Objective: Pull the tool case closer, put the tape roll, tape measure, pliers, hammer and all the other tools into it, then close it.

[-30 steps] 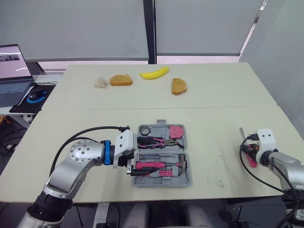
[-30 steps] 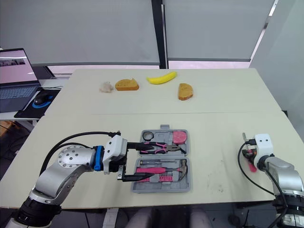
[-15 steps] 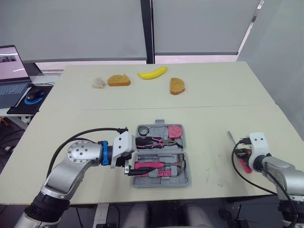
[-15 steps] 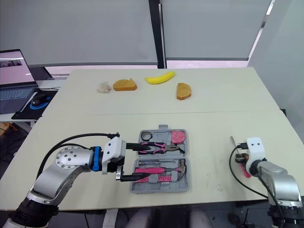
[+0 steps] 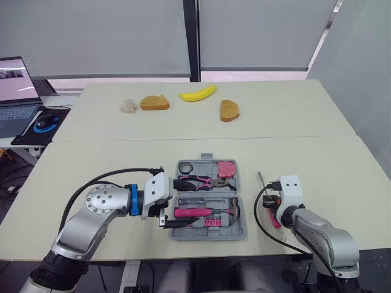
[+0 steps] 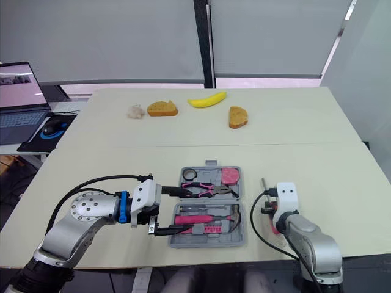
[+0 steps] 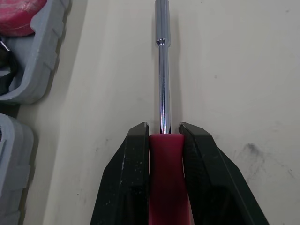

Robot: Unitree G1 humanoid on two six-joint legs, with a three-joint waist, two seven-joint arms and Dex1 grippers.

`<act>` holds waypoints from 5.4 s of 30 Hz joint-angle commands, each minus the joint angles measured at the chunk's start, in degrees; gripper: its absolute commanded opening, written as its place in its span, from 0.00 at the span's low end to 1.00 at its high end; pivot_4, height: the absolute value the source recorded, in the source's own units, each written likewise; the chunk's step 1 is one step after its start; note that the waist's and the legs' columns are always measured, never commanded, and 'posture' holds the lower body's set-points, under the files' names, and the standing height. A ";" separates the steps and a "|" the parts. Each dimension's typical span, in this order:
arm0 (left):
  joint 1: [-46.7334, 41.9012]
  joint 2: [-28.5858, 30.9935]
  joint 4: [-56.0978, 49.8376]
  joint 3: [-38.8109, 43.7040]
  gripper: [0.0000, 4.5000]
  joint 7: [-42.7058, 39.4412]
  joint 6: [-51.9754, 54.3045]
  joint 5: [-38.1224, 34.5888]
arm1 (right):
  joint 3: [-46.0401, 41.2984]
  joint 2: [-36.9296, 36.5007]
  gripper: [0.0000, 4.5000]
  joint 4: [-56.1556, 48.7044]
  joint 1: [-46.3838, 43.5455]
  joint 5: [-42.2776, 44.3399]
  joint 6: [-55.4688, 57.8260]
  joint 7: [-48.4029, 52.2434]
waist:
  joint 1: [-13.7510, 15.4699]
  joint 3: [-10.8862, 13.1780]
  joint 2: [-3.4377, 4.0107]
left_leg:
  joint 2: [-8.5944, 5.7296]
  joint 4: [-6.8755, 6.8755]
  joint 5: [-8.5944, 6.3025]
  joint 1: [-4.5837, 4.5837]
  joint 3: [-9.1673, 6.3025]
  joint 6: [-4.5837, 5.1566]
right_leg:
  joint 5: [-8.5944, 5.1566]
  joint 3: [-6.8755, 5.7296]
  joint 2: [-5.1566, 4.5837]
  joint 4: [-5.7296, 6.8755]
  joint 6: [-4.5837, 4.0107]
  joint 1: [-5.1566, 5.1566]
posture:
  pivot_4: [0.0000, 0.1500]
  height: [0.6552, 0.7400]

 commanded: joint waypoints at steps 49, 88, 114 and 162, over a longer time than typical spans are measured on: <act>2.16 0.22 -4.03 0.59 1.00 -0.68 -0.98 -1.81 | 16.42 -58.41 0.99 8.14 -9.19 -11.08 -56.28 60.40 | -1.30 0.17 -0.04 | 0.08 0.02 -0.01 0.04 0.08 0.01 | -0.01 -0.08 0.01 -0.08 0.03 0.11 | 1.00 1.00; -0.02 -2.97 -10.44 -4.04 1.00 5.53 3.94 1.40 | 51.04 -28.67 0.43 70.22 -53.98 -50.23 -118.44 68.26 | -1.06 0.28 -0.18 | 0.06 0.10 0.06 0.40 0.01 -0.11 | 0.01 -0.03 0.03 0.00 -0.01 0.42 | 1.00 1.00; -0.73 -4.08 -4.25 -4.33 1.00 4.76 -1.89 3.14 | 11.73 -57.49 0.16 9.46 -12.41 -13.20 -37.56 78.54 | 0.59 0.43 0.10 | 0.05 0.11 0.03 -0.02 -0.03 -0.06 | 0.01 -0.05 -0.04 -0.04 -0.02 0.12 | 1.00 1.00; -4.18 -7.71 -0.49 -6.32 1.00 4.76 -3.58 5.43 | -2.35 -5.28 0.74 1.57 -7.26 -5.95 4.81 13.18 | -0.76 0.38 0.10 | -0.06 0.07 0.04 -0.02 -0.02 -0.06 | 0.04 -0.02 0.00 0.08 0.06 0.02 | 1.00 1.00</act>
